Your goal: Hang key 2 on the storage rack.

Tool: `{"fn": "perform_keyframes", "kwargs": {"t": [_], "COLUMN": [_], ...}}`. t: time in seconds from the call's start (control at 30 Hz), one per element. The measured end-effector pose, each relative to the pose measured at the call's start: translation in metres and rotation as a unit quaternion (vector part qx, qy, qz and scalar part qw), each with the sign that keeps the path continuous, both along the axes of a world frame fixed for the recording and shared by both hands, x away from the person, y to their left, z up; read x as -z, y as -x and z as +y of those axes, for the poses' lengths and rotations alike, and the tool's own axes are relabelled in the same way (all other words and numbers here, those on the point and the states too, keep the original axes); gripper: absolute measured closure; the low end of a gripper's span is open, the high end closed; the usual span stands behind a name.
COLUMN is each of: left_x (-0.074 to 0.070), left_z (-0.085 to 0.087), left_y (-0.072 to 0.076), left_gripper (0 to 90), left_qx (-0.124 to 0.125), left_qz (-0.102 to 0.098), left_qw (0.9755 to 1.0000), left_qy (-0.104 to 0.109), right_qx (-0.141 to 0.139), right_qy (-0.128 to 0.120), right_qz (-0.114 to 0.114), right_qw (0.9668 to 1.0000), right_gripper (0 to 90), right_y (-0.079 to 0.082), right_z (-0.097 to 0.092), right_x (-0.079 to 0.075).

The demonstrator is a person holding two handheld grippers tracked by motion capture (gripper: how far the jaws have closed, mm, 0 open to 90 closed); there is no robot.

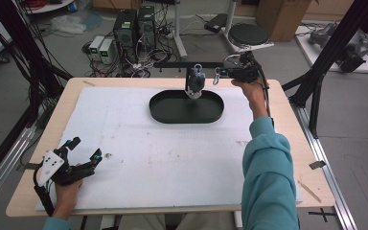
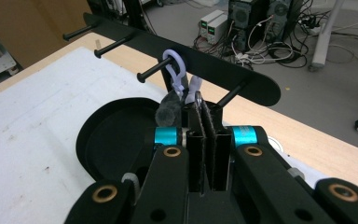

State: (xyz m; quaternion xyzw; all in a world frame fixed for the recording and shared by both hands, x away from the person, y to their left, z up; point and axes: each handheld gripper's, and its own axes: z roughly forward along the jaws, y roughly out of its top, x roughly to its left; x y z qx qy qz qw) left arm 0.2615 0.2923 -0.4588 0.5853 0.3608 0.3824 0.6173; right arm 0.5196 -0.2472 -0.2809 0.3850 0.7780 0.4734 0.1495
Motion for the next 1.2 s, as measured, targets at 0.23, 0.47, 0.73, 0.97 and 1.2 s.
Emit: {"fn": "perform_keyframes", "kwargs": {"t": [0.23, 0.47, 0.73, 0.97, 1.2], "left_x": [0.000, 0.000, 0.000, 0.000, 0.000], "left_z": [0.000, 0.000, 0.000, 0.000, 0.000], "left_y": [0.000, 0.000, 0.000, 0.000, 0.000], "left_gripper": [11.8, 11.9, 11.9, 11.9, 11.9], "left_qx": [0.000, 0.000, 0.000, 0.001, 0.000], "left_qz": [0.001, 0.001, 0.001, 0.001, 0.001], "left_qw": [1.0000, 1.0000, 1.0000, 1.0000, 1.0000], "left_qy": [-0.001, -0.002, 0.000, -0.001, -0.001], "right_qx": [0.006, 0.009, 0.015, 0.020, 0.020], "right_qy": [0.000, -0.006, -0.005, -0.002, 0.004], "right_qz": [0.004, 0.009, 0.005, 0.001, -0.001], "right_qw": [1.0000, 0.9999, 0.9999, 0.9998, 0.9998], "right_gripper": [88.9, 88.9, 88.9, 88.8, 88.7], "right_y": [-0.004, -0.008, -0.013, -0.016, -0.019], "right_z": [-0.001, -0.002, -0.005, -0.004, -0.004], "right_x": [0.004, 0.009, 0.012, 0.016, 0.019]}}
